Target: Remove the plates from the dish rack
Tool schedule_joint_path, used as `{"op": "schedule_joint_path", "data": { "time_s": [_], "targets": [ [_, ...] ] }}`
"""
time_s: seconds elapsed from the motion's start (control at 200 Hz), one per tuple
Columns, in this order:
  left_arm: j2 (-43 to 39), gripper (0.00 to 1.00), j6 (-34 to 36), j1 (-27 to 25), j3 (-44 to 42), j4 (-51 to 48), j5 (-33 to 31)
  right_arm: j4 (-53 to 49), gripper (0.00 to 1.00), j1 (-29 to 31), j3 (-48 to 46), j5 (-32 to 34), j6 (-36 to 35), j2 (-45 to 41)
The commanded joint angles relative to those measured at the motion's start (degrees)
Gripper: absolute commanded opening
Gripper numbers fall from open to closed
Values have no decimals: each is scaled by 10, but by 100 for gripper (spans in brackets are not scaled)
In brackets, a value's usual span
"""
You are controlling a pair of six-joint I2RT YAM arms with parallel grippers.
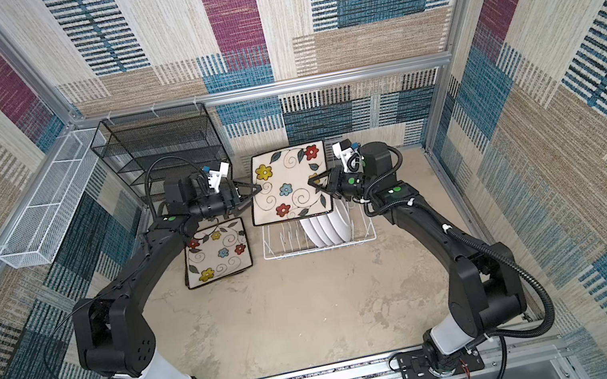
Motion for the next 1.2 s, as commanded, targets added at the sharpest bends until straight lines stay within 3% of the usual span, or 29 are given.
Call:
{"op": "schedule_joint_path", "data": {
  "time_s": [0.0,0.285,0.581,0.861,0.947,0.992,1.052,1.197],
  "targets": [
    [9,76,-39,-9,7,47,29,110,0,1,7,-36,-4,-2],
    [21,61,-56,-32,5,64,42,138,0,1,-4,-54,4,11],
    [31,38,-111,-37,-9,137,55,146,0,1,-11,-62,2,17],
    [25,0,-130,-37,-21,161,65,147,0,1,-15,-62,-3,24],
    [22,0,-125,-37,-19,151,64,147,0,1,-16,-59,-4,25],
    [20,0,-124,-37,-18,148,63,146,3,1,-17,-58,-6,24],
    [16,0,-123,-36,-18,142,59,139,16,0,-16,-49,-11,22],
    [3,0,-118,-31,-22,127,48,111,30,1,-17,-16,-37,11]
  ]
}}
